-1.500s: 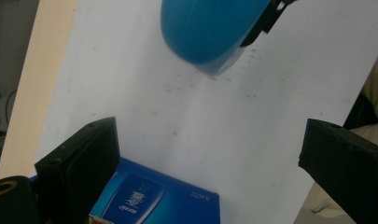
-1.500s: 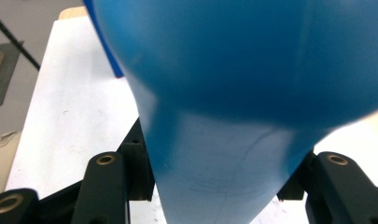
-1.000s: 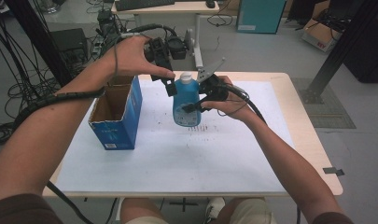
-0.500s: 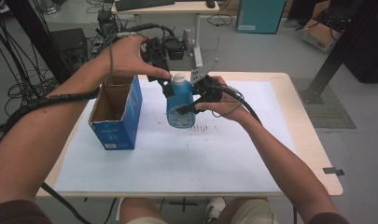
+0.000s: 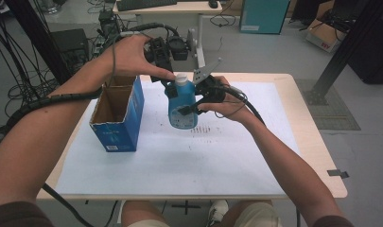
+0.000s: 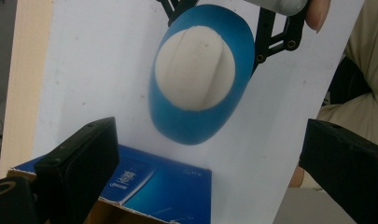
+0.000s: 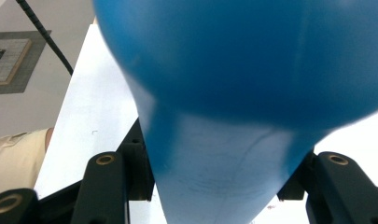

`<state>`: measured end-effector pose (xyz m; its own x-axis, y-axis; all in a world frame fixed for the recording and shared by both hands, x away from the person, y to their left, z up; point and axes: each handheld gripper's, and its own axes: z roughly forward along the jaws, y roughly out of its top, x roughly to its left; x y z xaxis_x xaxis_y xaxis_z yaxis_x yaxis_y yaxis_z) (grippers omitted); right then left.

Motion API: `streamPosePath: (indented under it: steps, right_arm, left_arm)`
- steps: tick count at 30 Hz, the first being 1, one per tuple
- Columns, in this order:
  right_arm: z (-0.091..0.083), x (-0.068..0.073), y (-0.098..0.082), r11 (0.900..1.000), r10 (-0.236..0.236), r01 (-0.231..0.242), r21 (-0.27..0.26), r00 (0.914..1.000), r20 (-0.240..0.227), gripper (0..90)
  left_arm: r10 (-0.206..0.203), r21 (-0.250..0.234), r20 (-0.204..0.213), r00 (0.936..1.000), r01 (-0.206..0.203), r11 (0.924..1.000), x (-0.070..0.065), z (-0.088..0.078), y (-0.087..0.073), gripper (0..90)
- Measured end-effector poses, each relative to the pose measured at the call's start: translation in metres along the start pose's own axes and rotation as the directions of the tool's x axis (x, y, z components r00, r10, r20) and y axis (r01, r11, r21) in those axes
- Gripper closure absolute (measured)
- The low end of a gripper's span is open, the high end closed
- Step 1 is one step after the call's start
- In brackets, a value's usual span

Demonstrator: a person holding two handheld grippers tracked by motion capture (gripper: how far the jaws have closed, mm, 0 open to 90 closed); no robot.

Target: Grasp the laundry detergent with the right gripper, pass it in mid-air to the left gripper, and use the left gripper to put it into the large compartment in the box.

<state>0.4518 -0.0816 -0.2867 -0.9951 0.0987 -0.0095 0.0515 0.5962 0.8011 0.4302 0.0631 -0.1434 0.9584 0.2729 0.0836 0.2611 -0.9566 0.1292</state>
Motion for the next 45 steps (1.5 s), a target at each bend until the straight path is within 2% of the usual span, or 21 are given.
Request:
streamPosePath:
  steps: [1,2,3,4,5,7,9,11,12,14,19,20,21,23,24,25,26,27,34,36,45]
  right_arm:
    - [0.000,0.001,0.001,1.000,-0.002,0.002,-0.002,1.0000,-0.001,44.4]
    - [0.000,0.001,0.001,1.000,-0.002,0.002,-0.002,1.0000,-0.001,44.4]
    - [0.001,0.001,0.001,1.000,-0.003,0.003,-0.001,1.0000,-0.001,44.4]
    - [0.001,0.001,0.001,1.000,-0.006,0.006,0.000,1.0000,0.000,44.4]
    - [0.002,0.002,0.002,1.000,-0.008,0.008,0.003,1.0000,0.000,44.4]
    - [0.003,0.002,0.002,1.000,-0.015,0.015,0.004,0.9999,-0.004,44.4]
    - [0.004,0.002,0.004,1.000,-0.025,0.025,-0.001,0.9997,-0.007,44.4]
    - [0.004,0.002,0.005,1.000,-0.029,0.028,-0.004,0.9996,-0.008,44.4]
    - [0.005,0.003,0.006,1.000,-0.021,0.021,-0.005,0.9998,-0.007,44.4]
    - [0.006,0.003,0.006,1.000,-0.026,0.025,-0.009,0.9996,-0.011,44.4]
    - [0.009,0.004,0.008,1.000,-0.029,0.029,-0.006,0.9993,-0.023,44.4]
    - [0.009,0.004,0.008,1.000,-0.029,0.029,-0.006,0.9993,-0.023,44.4]
    - [0.010,0.004,0.008,0.999,-0.035,0.035,0.000,0.9991,-0.025,44.4]
    - [0.011,0.004,0.009,0.999,-0.037,0.037,0.000,0.9990,-0.026,44.4]
    - [0.011,0.004,0.009,0.999,-0.035,0.035,0.001,0.9989,-0.030,44.3]
    - [0.012,0.004,0.010,0.999,-0.036,0.036,-0.001,0.9988,-0.033,44.4]
    - [0.012,0.004,0.010,0.999,-0.039,0.039,-0.002,0.9987,-0.033,44.3]
    - [0.012,0.004,0.011,0.999,-0.033,0.033,-0.005,0.9988,-0.035,44.3]
    - [0.014,0.004,0.015,0.999,-0.037,0.037,-0.016,0.9983,-0.045,44.4]
    - [0.014,0.001,0.016,0.996,-0.084,0.084,-0.008,0.9952,-0.050,44.4]
    - [0.011,0.000,0.021,0.997,-0.079,0.079,-0.014,0.9959,-0.044,44.4]
  left_arm:
    - [0.024,0.017,0.000,0.9997,-0.024,0.9996,0.001,-0.001,0.000,5.1]
    - [0.024,0.017,0.000,0.9997,-0.024,0.9996,0.001,-0.001,0.000,5.2]
    - [-0.002,-0.005,-0.001,1.0000,0.002,1.0000,0.000,0.000,-0.001,5.2]
    - [0.034,0.022,-0.003,0.9994,-0.034,0.9992,0.002,-0.002,-0.001,5.1]
    - [-0.002,-0.009,0.001,1.0000,0.002,1.0000,0.000,0.000,-0.003,5.1]
    - [-0.001,-0.008,0.005,1.0000,0.001,1.0000,-0.001,0.001,-0.003,5.1]
    - [0.035,0.017,0.004,0.9994,-0.035,0.9992,0.001,0.000,-0.004,5.2]
    - [0.032,0.013,0.003,0.9995,-0.032,0.9994,0.001,0.000,-0.004,5.1]
    - [0.006,-0.010,0.008,1.0000,-0.006,0.9999,0.000,0.002,-0.004,5.1]
    - [0.032,0.007,0.006,0.9995,-0.032,0.9995,0.001,0.001,-0.003,5.0]
    - [0.014,-0.013,0.018,0.9997,-0.014,0.9998,0.000,0.006,-0.002,5.0]
    - [0.049,0.016,0.013,0.9987,-0.049,0.9987,0.003,0.005,-0.002,5.0]
    - [0.008,-0.011,0.021,0.9997,-0.008,0.9999,0.001,0.009,-0.003,5.0]
    - [0.001,-0.013,0.027,0.9996,-0.001,0.9999,0.001,0.011,-0.003,5.1]
    - [0.042,0.021,0.025,0.9988,-0.042,0.9989,0.004,0.010,-0.003,5.1]
    - [0.042,0.027,0.030,0.9987,-0.043,0.9987,0.005,0.010,-0.003,5.1]
    - [0.004,-0.001,0.028,0.9996,-0.004,1.0000,0.004,0.013,-0.004,5.1]
    - [0.040,0.028,0.026,0.9988,-0.041,0.9988,0.006,0.012,-0.004,5.0]
    - [0.044,0.009,0.035,0.9984,-0.045,0.9990,0.007,0.014,-0.002,5.0]
    - [0.046,0.014,0.026,0.9986,-0.046,0.9988,0.008,0.016,-0.001,5.0]
    - [0.046,0.007,0.024,0.9987,-0.046,0.9989,0.011,0.016,0.000,5.0]
